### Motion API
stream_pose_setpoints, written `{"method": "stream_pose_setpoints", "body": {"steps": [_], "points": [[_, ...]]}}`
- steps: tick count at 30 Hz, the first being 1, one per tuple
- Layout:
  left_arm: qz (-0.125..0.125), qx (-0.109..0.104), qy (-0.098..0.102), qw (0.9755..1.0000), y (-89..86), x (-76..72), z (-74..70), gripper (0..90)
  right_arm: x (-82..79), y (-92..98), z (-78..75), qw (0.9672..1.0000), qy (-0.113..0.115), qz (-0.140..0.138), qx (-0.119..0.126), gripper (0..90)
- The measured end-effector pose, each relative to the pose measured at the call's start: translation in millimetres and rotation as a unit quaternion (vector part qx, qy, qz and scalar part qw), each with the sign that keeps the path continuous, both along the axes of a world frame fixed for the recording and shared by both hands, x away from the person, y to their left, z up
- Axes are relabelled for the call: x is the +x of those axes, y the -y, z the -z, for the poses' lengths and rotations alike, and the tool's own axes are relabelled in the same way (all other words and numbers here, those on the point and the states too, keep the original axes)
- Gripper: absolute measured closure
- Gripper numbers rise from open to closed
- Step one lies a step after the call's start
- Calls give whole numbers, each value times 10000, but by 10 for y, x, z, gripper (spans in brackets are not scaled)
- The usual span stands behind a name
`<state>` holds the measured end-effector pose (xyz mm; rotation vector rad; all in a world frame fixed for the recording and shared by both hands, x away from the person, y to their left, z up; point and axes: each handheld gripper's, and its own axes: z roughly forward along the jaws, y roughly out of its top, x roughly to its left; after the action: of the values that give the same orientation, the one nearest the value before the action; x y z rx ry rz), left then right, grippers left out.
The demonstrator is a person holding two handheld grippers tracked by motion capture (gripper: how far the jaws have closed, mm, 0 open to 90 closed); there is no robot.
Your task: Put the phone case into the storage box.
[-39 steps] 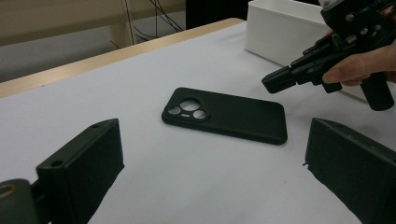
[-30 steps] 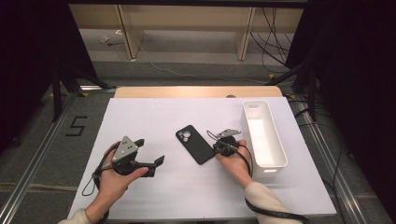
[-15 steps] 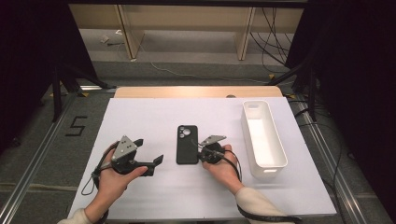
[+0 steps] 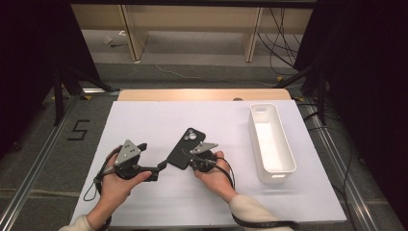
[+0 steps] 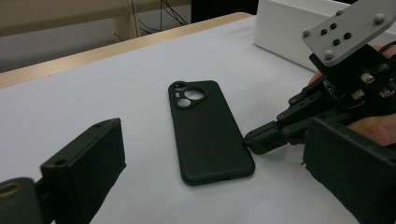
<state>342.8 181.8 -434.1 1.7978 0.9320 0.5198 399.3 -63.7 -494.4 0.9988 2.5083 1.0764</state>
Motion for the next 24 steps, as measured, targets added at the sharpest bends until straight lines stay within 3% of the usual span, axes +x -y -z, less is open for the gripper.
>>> {"method": "stream_pose_setpoints", "body": {"steps": [9, 13, 20, 21, 24], "points": [[9, -2, 26, 10000, -4, -1, -8, 51, -14, 9, 1, 9996, 165, -124, 195, 896], [4, -8, 10, 10000, -13, -1, -8, 51, -25, 53, -59, 9991, 275, -126, 281, 850], [14, 3, 29, 10000, -9, -7, -18, 50, -52, 254, -218, 9964, 546, -237, 596, 634], [16, 7, 25, 10000, -8, -7, -17, 50, -73, 317, -275, 9958, 627, -240, 624, 536], [10, -1, 28, 10000, -10, -9, -19, 49, -109, 419, -371, 9935, 697, -297, 847, 401]]}}
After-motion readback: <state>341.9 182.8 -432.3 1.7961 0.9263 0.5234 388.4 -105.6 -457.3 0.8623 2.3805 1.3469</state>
